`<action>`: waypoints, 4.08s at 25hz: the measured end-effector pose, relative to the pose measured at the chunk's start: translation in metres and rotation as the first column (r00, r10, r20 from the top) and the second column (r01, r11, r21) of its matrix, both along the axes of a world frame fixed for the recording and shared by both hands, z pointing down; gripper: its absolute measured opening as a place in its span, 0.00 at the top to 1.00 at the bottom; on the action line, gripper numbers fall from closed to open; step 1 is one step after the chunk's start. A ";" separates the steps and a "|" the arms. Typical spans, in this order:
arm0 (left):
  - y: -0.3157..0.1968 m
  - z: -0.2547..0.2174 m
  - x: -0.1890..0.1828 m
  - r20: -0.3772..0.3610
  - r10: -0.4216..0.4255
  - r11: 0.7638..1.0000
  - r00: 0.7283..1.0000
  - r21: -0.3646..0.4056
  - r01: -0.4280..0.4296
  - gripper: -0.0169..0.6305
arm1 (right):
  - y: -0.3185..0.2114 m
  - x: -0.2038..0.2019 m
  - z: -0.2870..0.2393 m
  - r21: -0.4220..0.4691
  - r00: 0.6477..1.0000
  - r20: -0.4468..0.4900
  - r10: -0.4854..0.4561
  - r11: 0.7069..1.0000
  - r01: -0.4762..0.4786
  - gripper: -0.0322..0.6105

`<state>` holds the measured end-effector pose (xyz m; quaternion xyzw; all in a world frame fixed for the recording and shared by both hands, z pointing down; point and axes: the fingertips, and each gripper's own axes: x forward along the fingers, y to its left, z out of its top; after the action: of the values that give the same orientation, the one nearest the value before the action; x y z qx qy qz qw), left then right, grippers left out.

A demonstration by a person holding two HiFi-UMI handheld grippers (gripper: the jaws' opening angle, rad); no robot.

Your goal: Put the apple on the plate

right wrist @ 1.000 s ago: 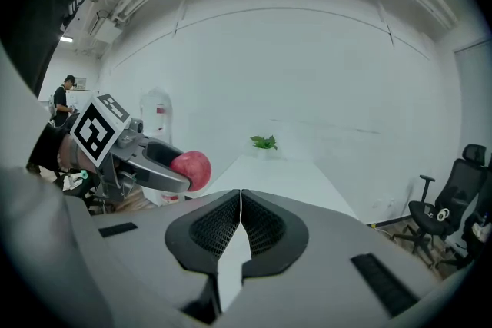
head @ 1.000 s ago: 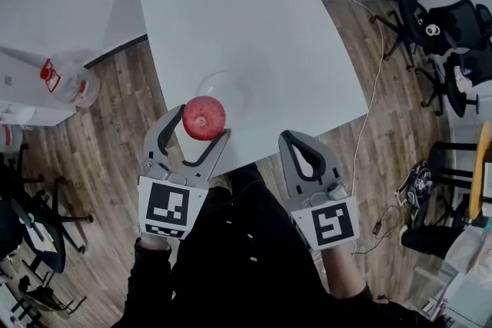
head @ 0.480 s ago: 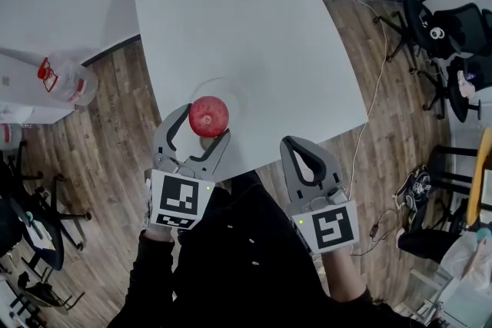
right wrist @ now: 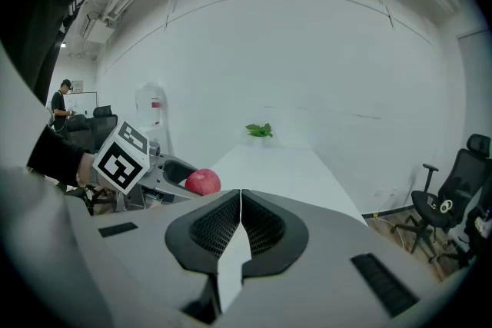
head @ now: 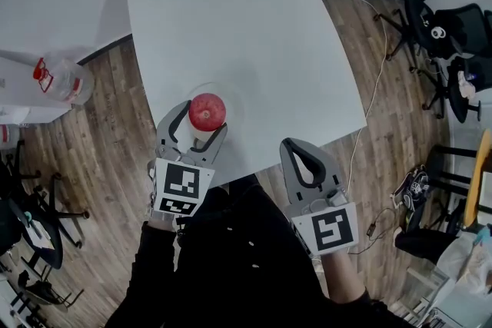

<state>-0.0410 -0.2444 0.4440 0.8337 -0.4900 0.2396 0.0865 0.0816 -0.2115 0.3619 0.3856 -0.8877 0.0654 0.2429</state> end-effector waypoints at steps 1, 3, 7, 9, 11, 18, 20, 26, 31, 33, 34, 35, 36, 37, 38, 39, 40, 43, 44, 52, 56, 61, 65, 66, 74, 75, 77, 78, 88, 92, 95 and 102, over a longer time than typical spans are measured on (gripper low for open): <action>-0.001 0.004 0.000 -0.001 -0.003 1.000 1.000 -0.005 0.003 0.44 | -0.001 0.000 0.001 -0.002 1.000 -0.001 -0.002 1.000 0.002 0.88; -0.001 0.016 -0.001 0.000 -0.012 1.000 1.000 -0.027 0.012 0.44 | -0.003 -0.001 0.003 -0.008 1.000 -0.002 -0.006 1.000 0.006 0.89; -0.001 0.039 0.002 0.010 -0.011 0.998 1.000 -0.067 0.011 0.44 | -0.006 -0.005 0.005 -0.010 1.000 -0.002 -0.023 1.000 0.023 0.88; -0.001 0.047 0.004 0.019 -0.001 0.997 1.000 -0.076 0.003 0.44 | -0.007 -0.007 0.007 -0.014 1.000 -0.002 -0.027 1.000 0.027 0.88; -0.002 0.056 0.005 0.031 0.006 0.996 0.999 -0.086 -0.004 0.44 | -0.007 -0.007 0.009 -0.016 1.000 0.001 -0.028 0.999 0.028 0.88; -0.006 0.078 0.010 0.045 0.025 0.992 0.999 -0.126 -0.019 0.44 | -0.010 -0.006 0.011 -0.026 1.000 -0.001 -0.028 0.999 0.028 0.88; -0.006 0.083 0.012 0.052 0.031 0.991 0.998 -0.135 -0.024 0.44 | -0.010 -0.005 0.012 -0.030 1.000 -0.003 -0.026 0.999 0.026 0.88; -0.006 0.095 0.016 0.099 0.062 0.989 0.993 -0.141 -0.048 0.44 | -0.010 -0.006 0.016 -0.035 0.999 -0.009 -0.032 0.999 0.032 0.88; -0.006 0.100 0.020 0.115 0.078 0.988 0.990 -0.141 -0.062 0.44 | -0.011 -0.004 0.017 -0.039 1.000 -0.007 -0.029 0.999 0.029 0.88; -0.006 0.100 0.021 0.118 0.085 0.988 0.989 -0.137 -0.069 0.44 | -0.011 -0.004 0.017 -0.039 1.000 -0.008 -0.030 0.999 0.030 0.88; -0.006 0.100 0.021 0.119 0.088 0.988 0.989 -0.136 -0.071 0.44 | -0.010 -0.004 0.017 -0.041 0.999 -0.009 -0.031 0.999 0.031 0.88; -0.005 0.100 0.021 0.114 0.086 0.988 0.990 -0.139 -0.070 0.44 | -0.010 -0.005 0.018 -0.043 0.999 -0.011 -0.033 0.999 0.032 0.88; -0.005 0.100 0.021 0.104 0.082 0.987 0.991 -0.144 -0.067 0.44 | -0.009 -0.005 0.018 -0.045 0.999 -0.012 -0.034 0.998 0.034 0.88; -0.006 0.101 0.020 0.095 0.077 0.986 0.993 -0.152 -0.062 0.44 | -0.009 -0.006 0.018 -0.044 0.999 -0.011 -0.036 0.998 0.035 0.88; -0.006 0.102 0.020 0.089 0.074 0.986 0.993 -0.159 -0.059 0.44 | -0.009 -0.006 0.018 -0.043 0.999 -0.009 -0.037 0.998 0.036 0.88; -0.007 0.104 0.019 0.088 0.073 0.985 0.993 -0.163 -0.058 0.44 | -0.009 -0.007 0.018 -0.042 0.999 -0.008 -0.038 0.998 0.037 0.88; -0.007 0.105 0.019 0.089 0.075 0.985 0.993 -0.164 -0.060 0.44 | -0.009 -0.008 0.018 -0.043 0.999 -0.008 -0.038 0.998 0.038 0.88; -0.008 0.106 0.016 0.082 0.080 0.984 0.993 -0.163 -0.066 0.44 | -0.009 -0.010 0.019 -0.045 0.999 -0.010 -0.037 0.998 0.037 0.88; -0.008 0.106 0.016 0.078 0.081 0.984 0.994 -0.164 -0.067 0.44 | -0.009 -0.010 0.020 -0.044 0.999 -0.011 -0.037 0.998 0.037 0.88; -0.006 0.097 0.019 0.024 0.070 0.984 0.997 -0.167 -0.065 0.44 | -0.003 -0.011 0.018 -0.039 0.999 -0.014 -0.039 0.998 0.039 0.89; -0.004 0.087 0.018 0.006 0.063 0.986 0.998 -0.155 -0.061 0.44 | 0.001 -0.012 0.016 -0.036 0.999 -0.011 -0.035 0.999 0.034 0.88; 0.000 0.067 0.009 -0.028 0.029 0.990 0.999 -0.135 -0.033 0.44 | 0.004 -0.016 0.009 -0.017 0.999 -0.008 -0.040 0.999 0.039 0.88; -0.002 0.032 -0.004 -0.059 -0.010 0.997 0.998 -0.080 0.005 0.44 | 0.007 -0.022 0.003 0.003 0.999 -0.001 -0.037 0.999 0.037 0.88; -0.003 0.022 -0.007 -0.071 -0.027 0.998 0.997 -0.066 0.022 0.44 | 0.008 -0.023 0.001 0.010 0.999 0.000 -0.039 0.999 0.039 0.88; 0.005 -0.040 -0.032 -0.117 -0.110 0.991 0.987 0.058 0.117 0.73 | 0.019 -0.032 -0.014 0.059 0.999 0.003 -0.051 0.997 0.051 0.88; 0.008 -0.047 -0.034 -0.114 -0.111 0.990 0.987 0.074 0.120 0.76 | 0.021 -0.034 -0.015 0.064 0.999 0.004 -0.053 0.997 0.053 0.88; 0.014 -0.061 -0.037 -0.110 -0.116 0.987 0.987 0.102 0.127 0.80 | 0.024 -0.037 -0.018 0.076 0.998 0.009 -0.056 0.996 0.055 0.88; 0.017 -0.067 -0.037 -0.109 -0.118 0.985 0.987 0.113 0.130 0.83 | 0.026 -0.038 -0.020 0.082 0.998 0.013 -0.057 0.995 0.056 0.89; 0.057 -0.115 -0.037 -0.089 -0.079 0.974 0.993 0.203 0.096 0.92 | 0.043 -0.045 -0.038 0.139 0.998 0.036 -0.050 0.989 0.045 0.89; 0.073 -0.127 -0.037 -0.120 -0.112 0.976 0.986 0.175 0.132 0.93 | 0.050 -0.047 -0.045 0.157 0.998 0.048 -0.043 0.987 0.035 0.88; 0.084 -0.133 -0.035 -0.111 -0.099 0.976 0.989 0.182 0.118 0.93 | 0.055 -0.047 -0.052 0.181 0.998 0.057 -0.040 0.983 0.029 0.89; 0.102 -0.146 -0.042 -0.075 -0.073 0.970 0.995 0.225 0.088 0.93 | 0.067 -0.049 -0.066 0.218 0.998 0.048 -0.043 0.975 0.031 0.89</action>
<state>-0.0825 -0.1423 0.2979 0.8251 -0.5444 0.1503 0.0160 0.0323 -0.1447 0.2959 0.3914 -0.9026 -0.0266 0.1772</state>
